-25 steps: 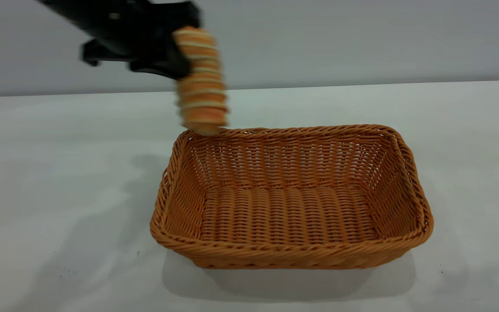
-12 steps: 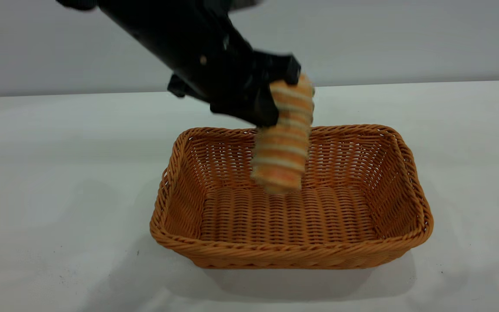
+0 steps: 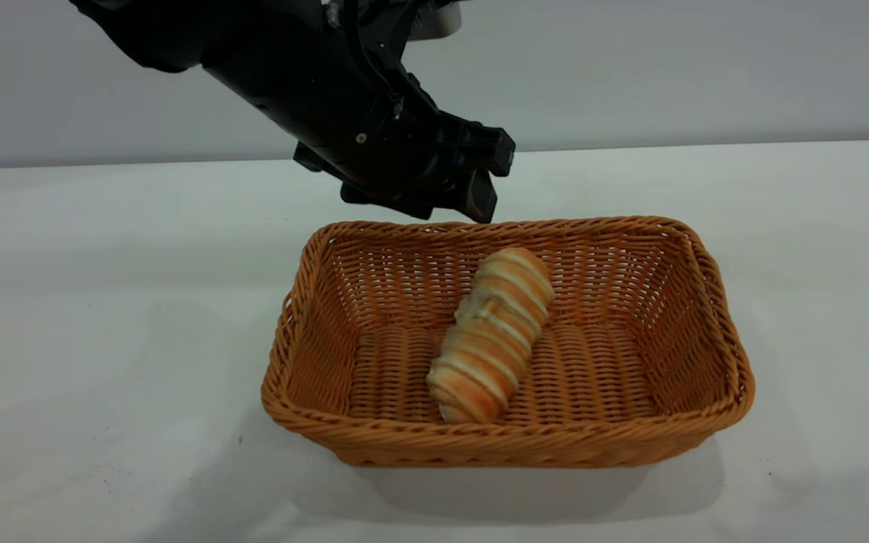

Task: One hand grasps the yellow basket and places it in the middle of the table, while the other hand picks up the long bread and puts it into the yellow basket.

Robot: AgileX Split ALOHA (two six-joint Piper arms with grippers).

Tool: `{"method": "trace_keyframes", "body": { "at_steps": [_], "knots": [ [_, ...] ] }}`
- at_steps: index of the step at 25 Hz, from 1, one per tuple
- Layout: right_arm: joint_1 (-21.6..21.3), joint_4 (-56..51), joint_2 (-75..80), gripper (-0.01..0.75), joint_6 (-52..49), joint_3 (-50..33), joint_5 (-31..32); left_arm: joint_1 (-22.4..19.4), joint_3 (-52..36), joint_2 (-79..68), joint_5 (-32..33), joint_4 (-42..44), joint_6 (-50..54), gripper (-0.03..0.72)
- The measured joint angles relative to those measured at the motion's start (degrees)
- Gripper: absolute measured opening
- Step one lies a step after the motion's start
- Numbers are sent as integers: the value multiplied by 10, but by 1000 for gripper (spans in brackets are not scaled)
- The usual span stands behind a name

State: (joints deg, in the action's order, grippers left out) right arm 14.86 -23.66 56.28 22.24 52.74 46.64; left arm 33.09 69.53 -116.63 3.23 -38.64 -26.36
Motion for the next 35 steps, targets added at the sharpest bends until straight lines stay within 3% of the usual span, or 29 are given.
{"method": "trace_keyframes", "body": {
  "at_steps": [6, 10, 19, 25, 30, 35],
  "knots": [
    [0, 40, -37, 552, -3, 0, 1, -10, 0, 70, 44, 1, -143, 568],
    [0, 69, -77, 552, -20, 0, 23, -46, 0, 152, 112, 1, -170, 561],
    [0, 115, -188, 552, -71, 0, 110, -190, -1, 335, 368, 33, -174, 561],
    [0, 121, -256, 552, -82, 0, 164, -251, -2, 437, 521, 63, -171, 561],
    [0, 123, -297, 552, -93, -3, 203, -267, -15, 512, 615, 67, -159, 561],
    [0, 123, -342, 552, -105, -49, 208, -267, -70, 611, 634, 80, -125, 561]
  ]
}}
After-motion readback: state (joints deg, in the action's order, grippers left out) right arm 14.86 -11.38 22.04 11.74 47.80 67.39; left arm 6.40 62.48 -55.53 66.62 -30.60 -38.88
